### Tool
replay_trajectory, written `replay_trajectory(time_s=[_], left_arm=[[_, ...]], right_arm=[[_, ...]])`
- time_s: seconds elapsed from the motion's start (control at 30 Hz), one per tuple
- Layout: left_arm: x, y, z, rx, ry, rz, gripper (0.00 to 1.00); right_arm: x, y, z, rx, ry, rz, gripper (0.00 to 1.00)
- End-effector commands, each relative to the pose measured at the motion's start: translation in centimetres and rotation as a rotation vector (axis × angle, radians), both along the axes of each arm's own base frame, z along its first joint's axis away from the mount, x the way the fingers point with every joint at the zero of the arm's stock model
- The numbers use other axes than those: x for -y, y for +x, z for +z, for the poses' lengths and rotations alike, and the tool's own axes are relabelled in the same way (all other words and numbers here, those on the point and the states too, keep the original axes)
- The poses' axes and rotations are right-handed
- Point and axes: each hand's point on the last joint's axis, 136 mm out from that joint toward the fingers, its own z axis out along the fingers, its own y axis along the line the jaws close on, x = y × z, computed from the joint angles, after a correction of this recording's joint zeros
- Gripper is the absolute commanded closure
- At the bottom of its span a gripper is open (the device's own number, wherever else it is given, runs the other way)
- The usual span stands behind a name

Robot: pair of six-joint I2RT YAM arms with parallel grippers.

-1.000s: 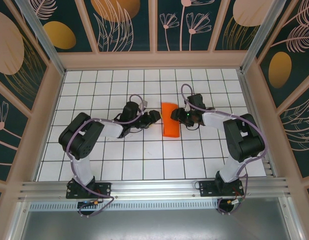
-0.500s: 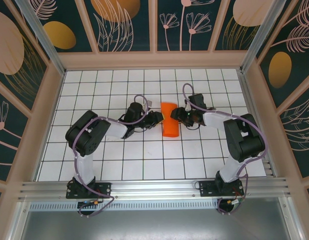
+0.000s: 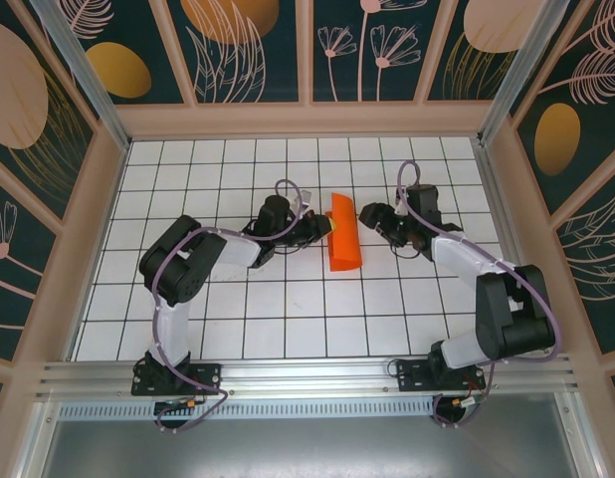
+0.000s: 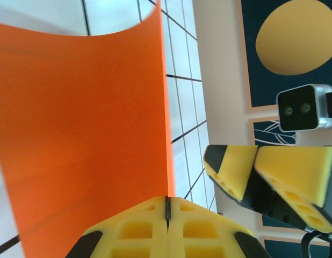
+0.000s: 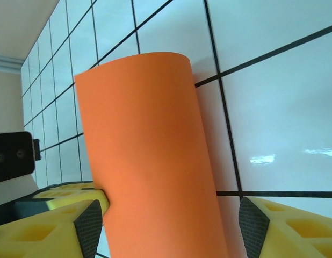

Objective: Fold a paper plane with a square sheet of paper (pick it up from the middle)
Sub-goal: Hold the square sheet of paper at the center of the table.

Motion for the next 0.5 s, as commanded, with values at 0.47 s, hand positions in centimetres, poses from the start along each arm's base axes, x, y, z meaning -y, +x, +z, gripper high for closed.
replay_trajectory(time_s=[0.47], left_arm=[[-1.0,0.2,-6.4,-0.139,0.211,0.066,1.0]], right_arm=[[-2.7,-0.1,-4.1,-0.082,-0.085,0.295,0.32]])
